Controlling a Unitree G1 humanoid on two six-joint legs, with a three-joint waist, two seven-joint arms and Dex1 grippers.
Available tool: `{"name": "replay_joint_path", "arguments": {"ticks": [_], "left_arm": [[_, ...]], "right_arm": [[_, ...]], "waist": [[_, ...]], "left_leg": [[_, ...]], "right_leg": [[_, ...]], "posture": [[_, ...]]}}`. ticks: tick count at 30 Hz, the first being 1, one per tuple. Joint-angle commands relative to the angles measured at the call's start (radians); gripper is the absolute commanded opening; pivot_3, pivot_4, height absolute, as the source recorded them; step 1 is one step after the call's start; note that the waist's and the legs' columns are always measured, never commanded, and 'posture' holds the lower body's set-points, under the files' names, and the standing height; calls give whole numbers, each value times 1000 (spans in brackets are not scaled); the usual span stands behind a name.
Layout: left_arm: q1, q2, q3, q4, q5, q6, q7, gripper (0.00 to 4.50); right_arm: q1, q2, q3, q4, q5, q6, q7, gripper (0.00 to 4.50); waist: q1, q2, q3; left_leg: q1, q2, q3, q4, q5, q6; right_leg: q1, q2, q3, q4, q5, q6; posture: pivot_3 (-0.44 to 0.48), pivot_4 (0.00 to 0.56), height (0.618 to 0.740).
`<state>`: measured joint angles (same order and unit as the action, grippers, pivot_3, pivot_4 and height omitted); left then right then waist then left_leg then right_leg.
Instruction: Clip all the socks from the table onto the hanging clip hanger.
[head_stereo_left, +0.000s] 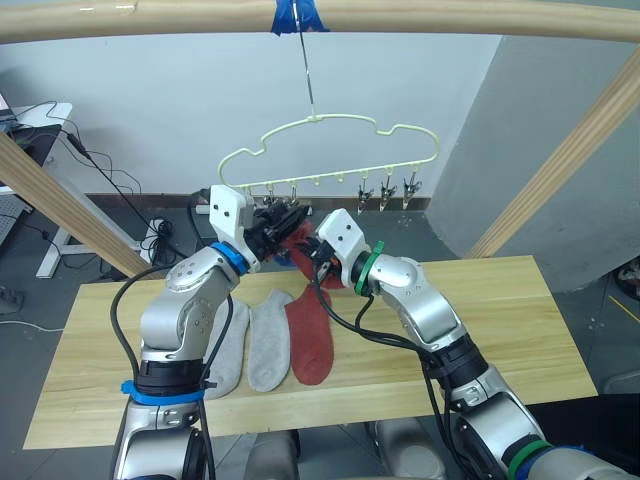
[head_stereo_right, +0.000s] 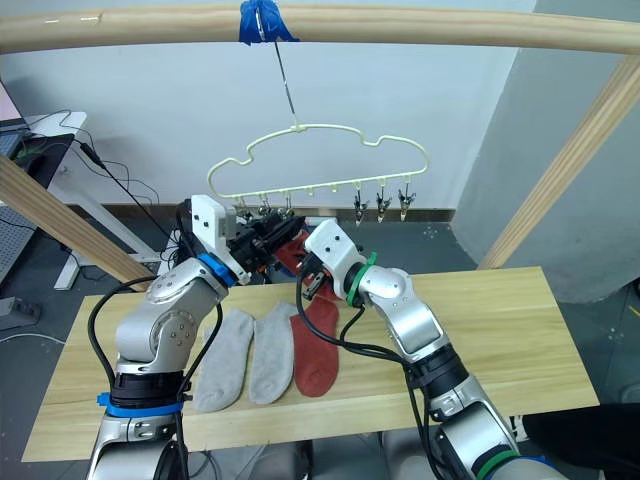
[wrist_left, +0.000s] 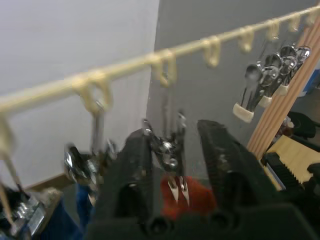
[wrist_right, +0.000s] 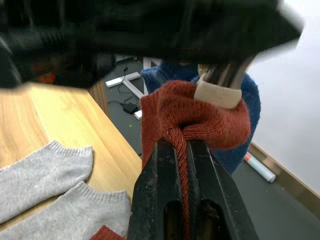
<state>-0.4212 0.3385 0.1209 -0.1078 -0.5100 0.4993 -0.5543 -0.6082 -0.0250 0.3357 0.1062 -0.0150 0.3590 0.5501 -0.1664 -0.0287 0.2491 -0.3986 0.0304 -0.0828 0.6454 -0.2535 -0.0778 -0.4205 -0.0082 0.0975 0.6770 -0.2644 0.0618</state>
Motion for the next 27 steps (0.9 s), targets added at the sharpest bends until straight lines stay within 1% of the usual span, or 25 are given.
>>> {"name": "replay_joint_path", "arguments": {"ticks": [1, 2, 6, 13, 16, 21, 25, 27], "left_arm": [[12, 12, 21, -47, -38, 24, -11, 2783], [18, 17, 25, -54, -45, 34, -16, 3062], [42, 41, 32, -82, -71, 63, -30, 3062], [60, 61, 29, -92, -74, 61, -37, 3062], [70, 70, 28, -94, -67, 51, -46, 3109], [94, 107, 20, -106, -50, 29, -80, 3109], [142, 207, -5, -118, 15, -56, -182, 3109], [166, 254, -27, -115, 62, -134, -242, 3109]], "right_arm": [[-16, 12, -11, -34, 21, -24, 2, 0], [-16, 12, -12, -32, 21, -25, 1, 0], [-17, 14, -12, -25, 19, -25, -2, 0], [-15, 19, -19, -19, 27, -3, -7, 0], [-7, 3, -8, -29, 17, 9, 1, 821], [16, -45, 22, -67, -10, 22, 22, 2560], [99, -148, 41, -197, -22, 70, 54, 2560], [145, -197, 34, -281, -16, 104, 64, 2560]], "waist": [[0, 0, 0], [0, 0, 0], [0, 0, 0], [1, 0, 0], [1, 0, 0], [1, 0, 0], [2, 0, 0], [4, 0, 0]], "left_leg": [[0, 0, 0, 0, 0, 0], [0, 0, 0, 0, 0, 0], [0, 0, 0, 0, 0, 0], [0, 0, 0, 0, 0, 0], [0, 0, 0, 0, 0, 0], [0, 0, 0, 0, 0, 0], [0, 0, 0, -1, 0, 0], [0, 0, 0, -1, 0, 0]], "right_leg": [[0, 0, 0, 0, 0, 0], [0, 0, 0, 0, 0, 0], [0, 0, 0, 0, 0, 0], [0, 0, 0, 0, 0, 0], [0, 0, 0, 0, 0, 0], [0, 0, 0, 0, 0, 0], [-1, 0, 0, 0, 0, 0], [-1, 0, 0, 0, 0, 0]], "posture": [[-179, 228, 730], [-179, 228, 730], [-175, 228, 730], [-172, 227, 730], [-171, 226, 730], [-170, 224, 730], [-162, 225, 730], [-159, 225, 730]]}}
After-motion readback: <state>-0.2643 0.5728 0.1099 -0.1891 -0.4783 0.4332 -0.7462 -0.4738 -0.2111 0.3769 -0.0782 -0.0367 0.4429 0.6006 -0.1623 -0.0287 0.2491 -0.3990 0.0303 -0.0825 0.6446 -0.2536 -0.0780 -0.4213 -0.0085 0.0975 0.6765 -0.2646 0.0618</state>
